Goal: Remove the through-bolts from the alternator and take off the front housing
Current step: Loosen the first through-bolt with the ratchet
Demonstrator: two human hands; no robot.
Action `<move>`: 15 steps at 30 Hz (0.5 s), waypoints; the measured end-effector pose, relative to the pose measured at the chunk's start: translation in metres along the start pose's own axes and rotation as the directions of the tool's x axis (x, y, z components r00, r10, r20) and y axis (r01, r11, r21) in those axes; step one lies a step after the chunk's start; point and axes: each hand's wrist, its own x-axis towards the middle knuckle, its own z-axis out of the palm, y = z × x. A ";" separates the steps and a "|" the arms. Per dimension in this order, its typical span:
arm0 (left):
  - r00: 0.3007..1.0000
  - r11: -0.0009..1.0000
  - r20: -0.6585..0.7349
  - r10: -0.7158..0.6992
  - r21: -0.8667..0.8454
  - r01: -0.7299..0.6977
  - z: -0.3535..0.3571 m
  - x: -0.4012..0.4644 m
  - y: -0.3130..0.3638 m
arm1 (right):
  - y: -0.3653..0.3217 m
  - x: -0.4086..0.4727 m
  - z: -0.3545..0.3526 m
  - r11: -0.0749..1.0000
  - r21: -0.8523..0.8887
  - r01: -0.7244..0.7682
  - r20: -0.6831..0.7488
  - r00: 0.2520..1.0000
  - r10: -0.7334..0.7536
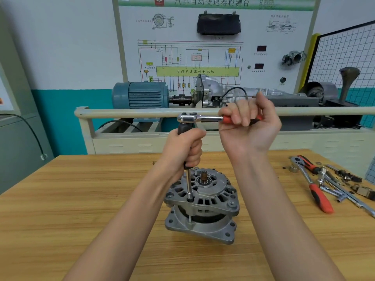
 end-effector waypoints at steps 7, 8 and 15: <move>0.977 0.997 -0.215 0.001 0.070 0.015 0.013 0.008 -0.004 | 0.023 -0.037 0.015 0.716 -0.491 0.497 0.464 0.844 -0.268; 0.974 0.997 -0.226 0.005 0.080 0.013 0.014 0.008 -0.004 | 0.024 -0.037 0.016 0.687 -0.499 0.529 0.478 0.829 -0.292; 0.978 0.996 -0.210 -0.004 0.086 0.023 0.016 0.008 -0.004 | 0.010 -0.010 0.010 0.854 -0.343 0.391 0.267 0.912 -0.311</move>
